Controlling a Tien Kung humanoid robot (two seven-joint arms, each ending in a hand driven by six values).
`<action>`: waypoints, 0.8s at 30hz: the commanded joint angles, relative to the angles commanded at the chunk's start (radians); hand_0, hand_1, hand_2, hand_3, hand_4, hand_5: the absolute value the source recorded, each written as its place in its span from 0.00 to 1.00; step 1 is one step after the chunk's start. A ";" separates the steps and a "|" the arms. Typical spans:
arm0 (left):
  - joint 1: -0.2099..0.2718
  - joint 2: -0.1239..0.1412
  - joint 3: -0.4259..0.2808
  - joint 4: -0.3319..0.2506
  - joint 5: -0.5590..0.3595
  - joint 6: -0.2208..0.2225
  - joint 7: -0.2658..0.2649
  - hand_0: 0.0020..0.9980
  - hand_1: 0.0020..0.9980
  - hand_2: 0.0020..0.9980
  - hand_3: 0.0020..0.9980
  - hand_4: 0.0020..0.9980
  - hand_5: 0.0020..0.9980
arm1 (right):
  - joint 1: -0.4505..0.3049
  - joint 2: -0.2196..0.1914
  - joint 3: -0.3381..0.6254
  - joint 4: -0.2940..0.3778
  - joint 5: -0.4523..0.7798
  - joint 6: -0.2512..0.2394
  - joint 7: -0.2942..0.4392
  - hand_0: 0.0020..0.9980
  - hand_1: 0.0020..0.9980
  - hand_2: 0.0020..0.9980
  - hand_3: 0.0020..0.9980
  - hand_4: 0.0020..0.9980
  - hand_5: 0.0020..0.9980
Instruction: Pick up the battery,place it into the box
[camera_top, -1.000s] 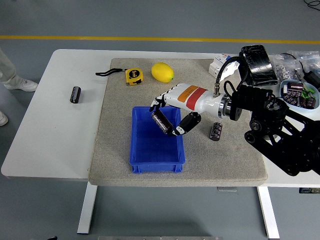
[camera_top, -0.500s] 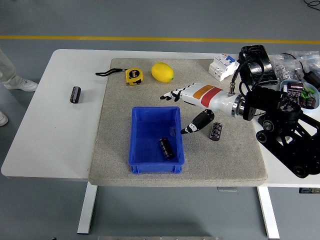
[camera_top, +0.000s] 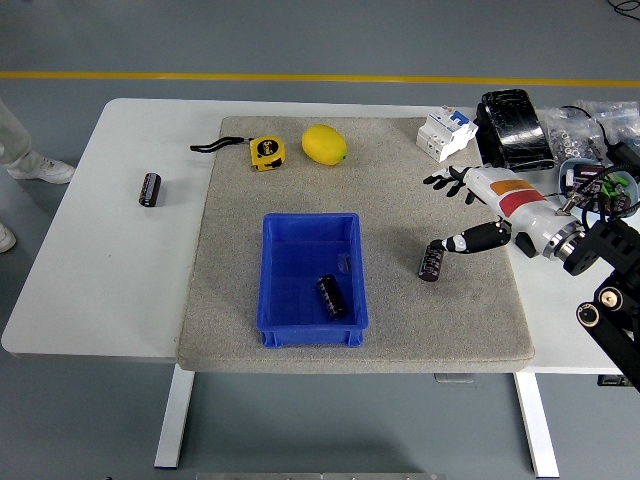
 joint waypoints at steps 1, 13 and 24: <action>0.001 0.000 -0.007 0.000 0.008 -0.001 0.001 0.49 0.50 0.56 0.69 0.65 0.77 | -0.011 -0.003 -0.008 0.000 0.008 -0.017 -0.007 0.42 0.57 0.66 0.76 1.00 0.28; 0.007 0.004 -0.008 -0.001 0.021 -0.007 0.004 0.49 0.50 0.56 0.69 0.65 0.77 | -0.040 0.011 -0.061 -0.038 0.000 -0.071 -0.058 0.49 0.58 0.66 0.73 1.00 0.33; 0.000 0.005 0.020 -0.003 -0.006 -0.011 0.000 0.49 0.50 0.56 0.68 0.64 0.78 | 0.006 0.044 -0.117 -0.123 -0.008 -0.073 -0.059 0.49 0.59 0.66 0.73 1.00 0.33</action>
